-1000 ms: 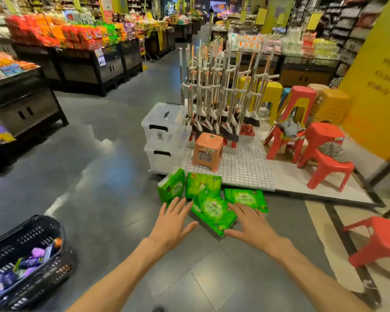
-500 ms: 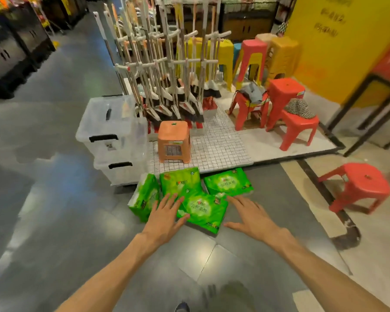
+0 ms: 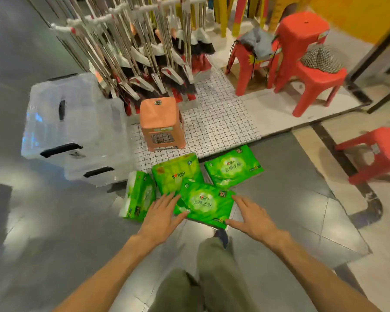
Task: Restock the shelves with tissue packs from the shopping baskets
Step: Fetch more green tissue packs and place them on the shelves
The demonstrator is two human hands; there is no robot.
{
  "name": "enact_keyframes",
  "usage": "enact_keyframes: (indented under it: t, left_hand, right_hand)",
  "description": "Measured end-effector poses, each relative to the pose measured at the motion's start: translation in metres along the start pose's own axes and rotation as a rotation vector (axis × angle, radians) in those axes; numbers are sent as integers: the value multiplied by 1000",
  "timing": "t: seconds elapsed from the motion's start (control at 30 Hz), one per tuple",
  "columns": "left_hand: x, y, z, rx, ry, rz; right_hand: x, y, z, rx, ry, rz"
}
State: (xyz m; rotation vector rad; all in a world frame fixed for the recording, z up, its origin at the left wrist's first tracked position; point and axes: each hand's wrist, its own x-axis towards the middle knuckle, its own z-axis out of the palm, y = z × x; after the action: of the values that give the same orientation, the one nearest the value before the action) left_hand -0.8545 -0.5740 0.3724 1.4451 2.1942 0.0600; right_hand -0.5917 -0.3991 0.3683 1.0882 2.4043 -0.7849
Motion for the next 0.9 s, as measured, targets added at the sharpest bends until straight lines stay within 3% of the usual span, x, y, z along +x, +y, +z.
enact_keyframes:
  t: [0.3, 0.5, 0.73, 0.9]
  left_hand:
    - [167, -63, 70, -84, -184, -96]
    - [275, -132, 185, -219, -304, -176]
    - [362, -208, 333, -199, -415, -203]
    - [404, -238, 412, -346, -344, -349]
  right_hand:
    - [165, 31, 52, 232, -132, 173]
    - [275, 77, 154, 338, -191, 290]
    - [373, 152, 286, 509, -201, 497]
    - [424, 204, 366, 734, -137, 672]
